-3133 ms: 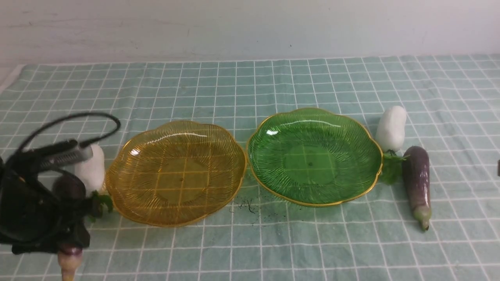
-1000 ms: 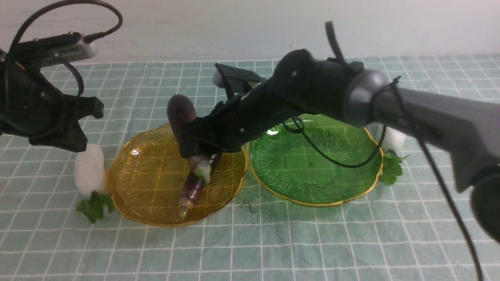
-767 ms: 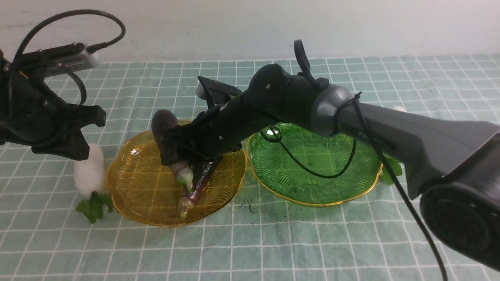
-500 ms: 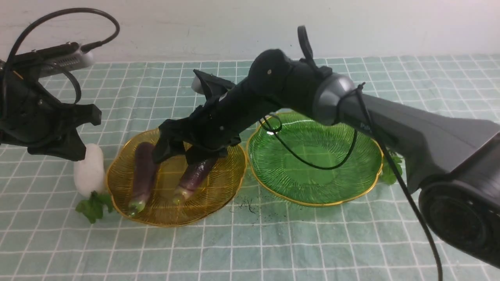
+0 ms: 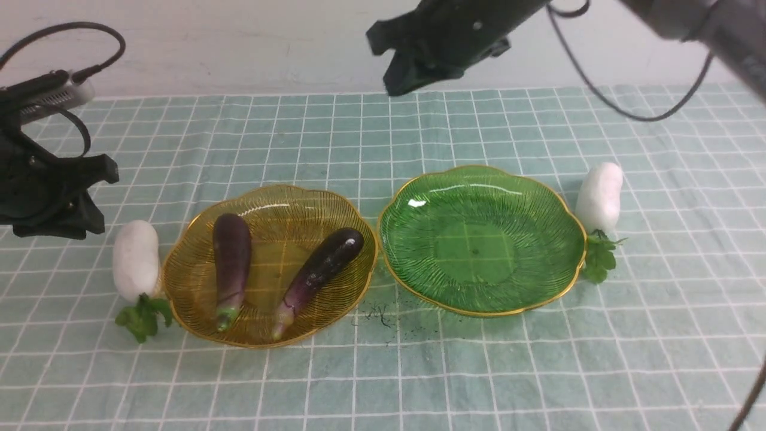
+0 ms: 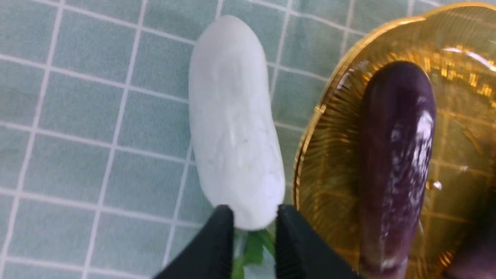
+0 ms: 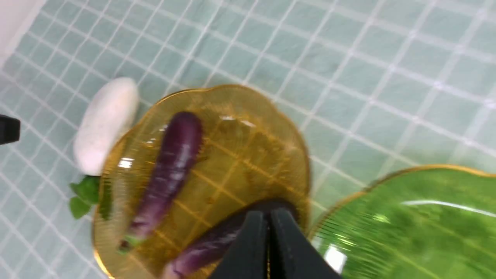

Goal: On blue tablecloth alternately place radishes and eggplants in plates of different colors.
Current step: 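Pick up the white radish and place it on the plate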

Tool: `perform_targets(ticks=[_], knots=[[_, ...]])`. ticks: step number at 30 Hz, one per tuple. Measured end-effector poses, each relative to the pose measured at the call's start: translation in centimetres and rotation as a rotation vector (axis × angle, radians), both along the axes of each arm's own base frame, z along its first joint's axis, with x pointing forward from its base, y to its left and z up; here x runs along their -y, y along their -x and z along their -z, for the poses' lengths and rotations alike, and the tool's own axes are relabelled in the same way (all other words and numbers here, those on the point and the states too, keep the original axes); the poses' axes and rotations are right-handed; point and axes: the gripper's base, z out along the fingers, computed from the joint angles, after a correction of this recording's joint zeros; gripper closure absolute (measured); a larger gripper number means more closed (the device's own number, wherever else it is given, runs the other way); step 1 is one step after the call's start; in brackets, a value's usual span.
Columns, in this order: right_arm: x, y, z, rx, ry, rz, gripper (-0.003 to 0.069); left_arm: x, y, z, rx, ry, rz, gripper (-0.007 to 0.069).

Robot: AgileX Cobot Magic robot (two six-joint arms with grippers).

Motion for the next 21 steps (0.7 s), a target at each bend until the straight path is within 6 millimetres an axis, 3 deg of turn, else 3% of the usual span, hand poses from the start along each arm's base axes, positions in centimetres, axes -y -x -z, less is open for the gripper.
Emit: perform_targets(ticks=[3, 5, 10, 16, 20, 21], knots=[[1.6, 1.8, -1.7, 0.036, 0.07, 0.024, 0.0671, -0.3, -1.0, 1.7, -0.009, 0.002, -0.011, 0.0266], [2.5, 2.7, -1.8, 0.033, 0.119, 0.036, 0.0673, -0.5, -1.6, 2.8, -0.006, 0.0, -0.022, 0.0161], [4.7, 4.1, -2.0, 0.037, 0.215, 0.074, 0.0673, -0.8, -3.1, 6.4, -0.032, 0.014, -0.049, 0.0003], [6.2, 3.9, -2.1, 0.056, 0.271, 0.116, 0.0673, -0.9, -3.8, 8.9, -0.062, 0.037, -0.07, 0.0016], [7.9, 3.2, -2.1, 0.054, 0.283, 0.165, 0.0673, -0.9, -3.9, 9.5, -0.075, 0.037, -0.069, 0.0205], [9.1, 2.8, -2.1, 0.047, 0.281, 0.199, 0.0673, -1.0, -4.0, 9.0, -0.083, 0.026, -0.053, 0.0199]])
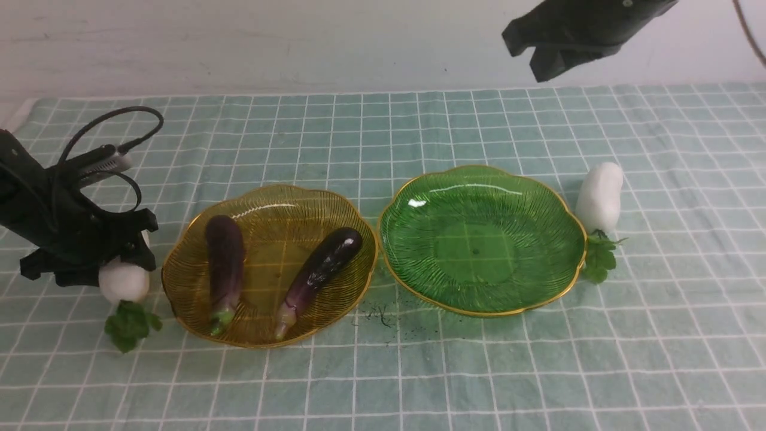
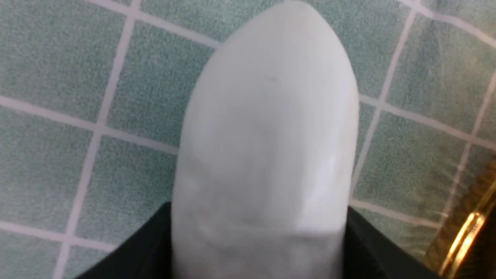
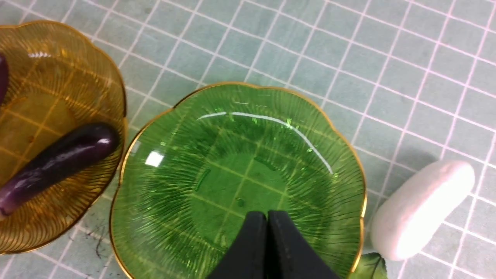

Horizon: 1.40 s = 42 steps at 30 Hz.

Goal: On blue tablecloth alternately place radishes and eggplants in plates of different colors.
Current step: 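Pick up the white radish and place it on the plate, then place the white radish on the plate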

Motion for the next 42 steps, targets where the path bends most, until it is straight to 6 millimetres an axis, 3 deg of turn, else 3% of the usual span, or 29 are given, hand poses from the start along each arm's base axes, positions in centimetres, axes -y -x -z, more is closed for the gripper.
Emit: perform_targets(ticks=[6, 7, 10, 13, 15, 16, 17, 19, 21, 22, 24, 25, 28, 29, 30, 32, 37, 40, 42], knots=[[5.5, -1.5, 0.0, -0.009, -0.029, 0.185, 0.0673, 0.6, -1.1, -6.0, 0.087, 0.003, 0.046, 0.0197], [7.6, -1.8, 0.0, -0.013, -0.045, 0.258, 0.0673, 1.9, -1.7, -8.4, 0.148, 0.024, 0.076, 0.0197], [10.7, -2.4, 0.5, -0.027, -0.061, 0.359, 0.0673, 6.2, -2.6, -12.4, 0.263, 0.079, 0.205, 0.0197], [12.6, -3.7, 2.4, -0.074, -0.068, 0.409, 0.0658, 13.8, -3.1, -14.7, 0.348, 0.177, 0.38, 0.0197], [12.8, -4.1, 3.1, -0.092, -0.078, 0.414, 0.0648, 16.2, -3.0, -14.8, 0.358, 0.2, 0.431, 0.0197], [13.0, -5.2, 5.1, -0.142, -0.098, 0.421, 0.0614, 21.2, -2.9, -14.3, 0.383, 0.242, 0.521, 0.0197], [13.0, -5.3, 5.3, -0.148, -0.101, 0.421, 0.0614, 21.7, -2.8, -14.2, 0.38, 0.244, 0.531, 0.0197], [12.7, -6.8, 8.3, -0.223, -0.149, 0.419, 0.0535, 26.4, -2.6, -12.2, 0.382, 0.256, 0.6, 0.0197], [12.5, -7.5, 9.9, -0.256, -0.173, 0.413, 0.0494, 27.9, -2.5, -11.2, 0.379, 0.257, 0.618, 0.0197], [12.4, -7.9, 10.8, -0.274, -0.187, 0.407, 0.0448, 28.6, -2.5, -10.7, 0.381, 0.256, 0.624, 0.0197], [12.1, -9.4, 14.4, -0.321, -0.222, 0.407, 0.0274, 31.4, -2.5, -7.5, 0.351, 0.251, 0.652, 0.0197], [12.1, -9.5, 14.6, -0.321, -0.222, 0.408, 0.0264, 31.5, -2.5, -7.3, 0.348, 0.251, 0.653, 0.0197], [12.1, -10.3, 17.2, -0.354, -0.22, 0.418, 0.0111, 32.2, -3.0, -4.3, 0.295, 0.242, 0.652, 0.0197], [12.1, -10.4, 17.5, -0.361, -0.222, 0.419, 0.0097, 32.2, -3.0, -4.0, 0.291, 0.241, 0.651, 0.0193], [12.0, -10.7, 18.7, -0.382, -0.225, 0.422, 0.0043, 32.3, -3.2, -3.0, 0.272, 0.238, 0.648, 0.0156], [12.0, -11.0, 20.3, -0.408, -0.222, 0.427, 0.0022, 32.3, -3.3, -2.4, 0.262, 0.235, 0.648, 0.0067], [12.0, -11.3, 22.8, -0.456, -0.212, 0.434, 0.0074, 32.3, -3.2, -2.7, 0.246, 0.243, 0.659, -0.0048], [12.1, -11.3, 23.5, -0.475, -0.2, 0.427, 0.0233, 32.0, -3.1, -3.5, 0.217, 0.253, 0.679, -0.0043], [12.3, -11.3, 22.8, -0.467, -0.172, 0.42, 0.0219, 31.4, -3.2, -4.7, 0.21, 0.258, 0.689, 0.0003]])
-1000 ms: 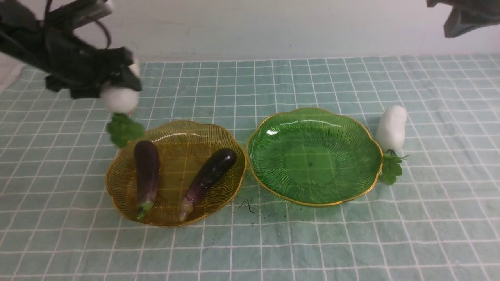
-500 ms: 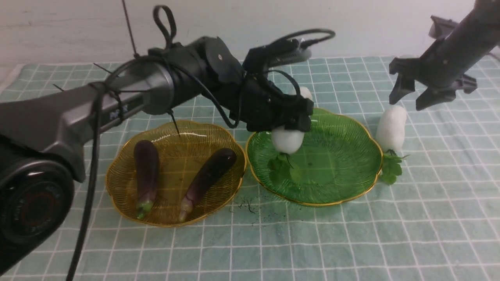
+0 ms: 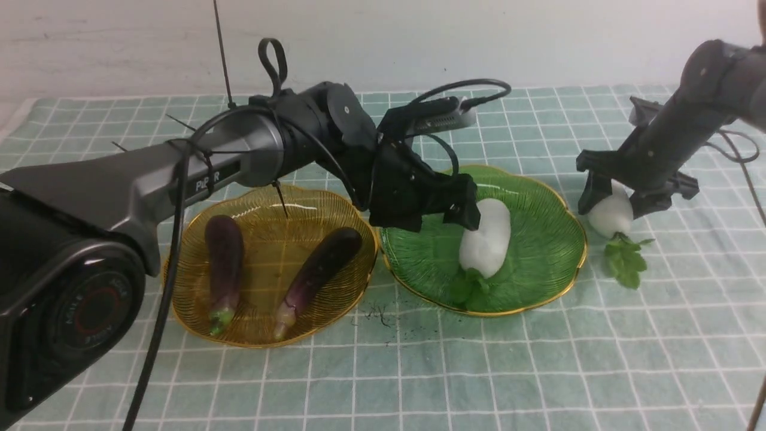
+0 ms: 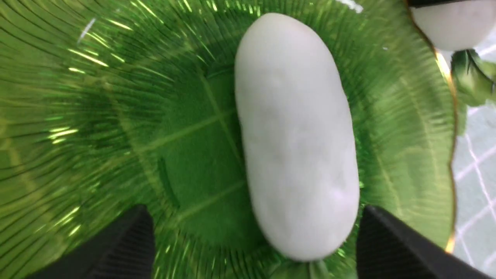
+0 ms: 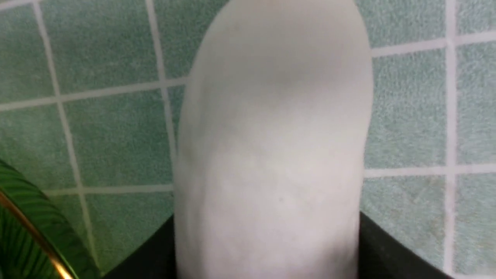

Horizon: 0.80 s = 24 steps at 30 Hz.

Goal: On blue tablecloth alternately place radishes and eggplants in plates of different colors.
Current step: 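Place the white radish on the plate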

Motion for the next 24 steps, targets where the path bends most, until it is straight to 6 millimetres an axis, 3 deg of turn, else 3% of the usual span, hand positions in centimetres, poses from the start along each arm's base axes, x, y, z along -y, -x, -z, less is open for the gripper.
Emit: perform_targets(ticks=[2, 4, 5, 8, 10, 13, 16, 20, 24], knots=[[0.7, 0.1, -2.5, 0.033, 0.025, 0.0, 0.0217, -1.5, -0.2, -2.8, 0.0, -0.001, -0.004, 0.0158], [1.5, 0.2, -6.6, 0.132, 0.021, 0.021, 0.0217, -3.4, 0.2, -6.3, 0.026, -0.028, 0.003, 0.0427], [1.5, 0.5, -8.7, 0.181, 0.008, 0.029, 0.0217, -4.4, 0.6, -8.1, 0.052, -0.05, 0.005, 0.0521], [-0.8, 2.7, -16.2, 0.344, -0.116, -0.004, 0.0217, -6.9, 2.8, -13.2, 0.147, -0.142, 0.016, 0.062], [-2.9, 3.5, -17.9, 0.376, -0.165, -0.044, 0.0217, -8.0, 4.2, -15.0, 0.172, -0.199, 0.016, 0.0629], [-6.4, 4.0, -17.9, 0.367, -0.171, -0.134, 0.0217, -9.4, 6.3, -17.5, 0.192, -0.275, -0.004, 0.0632], [-9.0, 4.1, -15.9, 0.311, -0.132, -0.196, 0.0217, -10.8, 8.3, -19.6, 0.23, -0.332, -0.034, 0.0632], [-10.2, 4.2, -12.0, 0.199, -0.077, -0.225, 0.0217, -12.1, 11.1, -20.9, 0.255, -0.356, -0.048, 0.0632], [-10.2, 4.2, -8.5, 0.096, -0.062, -0.219, 0.0217, -13.3, 14.0, -20.8, 0.247, -0.365, -0.051, 0.0632]])
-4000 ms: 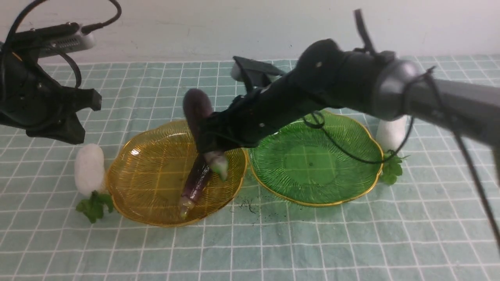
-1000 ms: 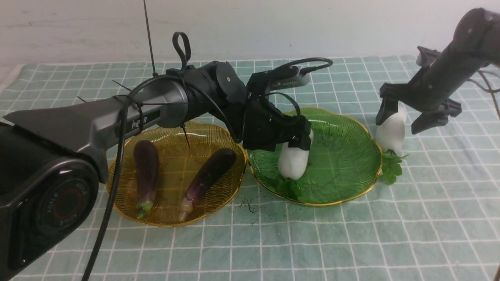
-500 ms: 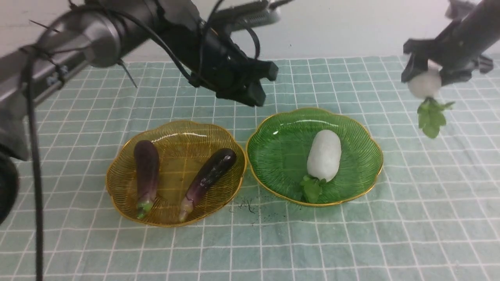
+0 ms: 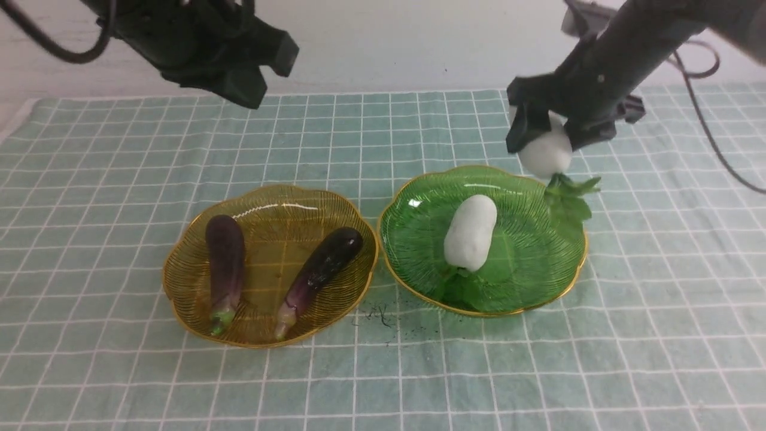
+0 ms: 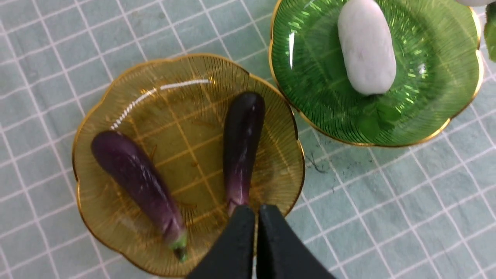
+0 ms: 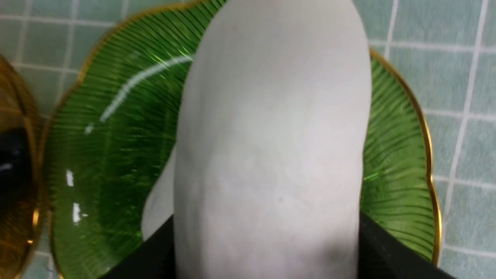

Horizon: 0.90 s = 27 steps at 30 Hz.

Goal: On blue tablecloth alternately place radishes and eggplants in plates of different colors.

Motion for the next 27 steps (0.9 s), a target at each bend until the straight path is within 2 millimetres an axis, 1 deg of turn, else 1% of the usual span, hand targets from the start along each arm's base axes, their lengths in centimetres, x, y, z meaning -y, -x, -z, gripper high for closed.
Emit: perform_targets(ticks=[3, 6, 9, 10, 11, 12, 16, 19, 20, 21, 24, 25, 26, 27], knots=[[-0.1, 0.0, 2.0, -0.056, 0.001, 0.001, 0.0217, -0.7, 2.6, 0.3, 0.008, 0.027, 0.0, 0.0632], [-0.2, -0.2, 3.0, -0.08, -0.004, 0.013, 0.018, -1.2, 4.2, 1.0, 0.012, 0.046, 0.0, 0.0632], [-0.1, -0.2, 3.1, -0.085, 0.002, 0.032, 0.0118, -1.7, 5.8, 1.9, 0.012, 0.052, -0.002, 0.0632], [-0.1, -0.2, 3.0, -0.084, 0.001, 0.033, 0.0112, -1.7, 5.8, 2.1, 0.007, 0.051, -0.002, 0.0632], [-0.1, -0.2, 2.9, -0.082, 0.0, 0.041, 0.0082, -2.1, 6.7, 2.3, 0.016, 0.053, -0.004, 0.0632], [-0.1, -0.2, 2.8, -0.08, 0.001, 0.043, 0.0067, -2.2, 7.2, 2.6, 0.018, 0.053, -0.005, 0.0632], [0.0, 0.0, 1.7, -0.057, -0.004, 0.043, 0.0052, -2.6, 8.3, 3.0, 0.028, 0.057, -0.006, 0.0632], [0.2, 1.2, -1.9, 0.019, -0.017, 0.035, 0.0074, -2.9, 9.0, 2.8, 0.042, 0.062, -0.006, 0.0632], [0.3, 1.8, -3.5, 0.053, -0.024, 0.026, 0.0093, -3.0, 9.1, 2.7, 0.047, 0.064, -0.006, 0.0632], [0.4, 3.0, -5.7, 0.101, -0.031, 0.009, 0.013, -3.0, 9.3, 2.5, 0.057, 0.067, -0.006, 0.0632], [1.4, 7.6, -12.8, 0.27, -0.038, -0.034, 0.0253, -3.1, 9.6, 2.4, 0.066, 0.071, -0.006, 0.0632], [1.6, 8.8, -14.2, 0.307, -0.037, -0.039, 0.0284, -3.1, 9.6, 2.3, 0.07, 0.072, -0.006, 0.0632], [2.0, 10.8, -16.3, 0.367, -0.031, -0.052, 0.0339, -3.1, 9.6, 2.3, 0.072, 0.073, -0.006, 0.0632], [2.5, 12.4, -17.8, 0.411, -0.02, -0.062, 0.0398, -3.1, 9.5, 2.3, 0.078, 0.076, -0.007, 0.0632]])
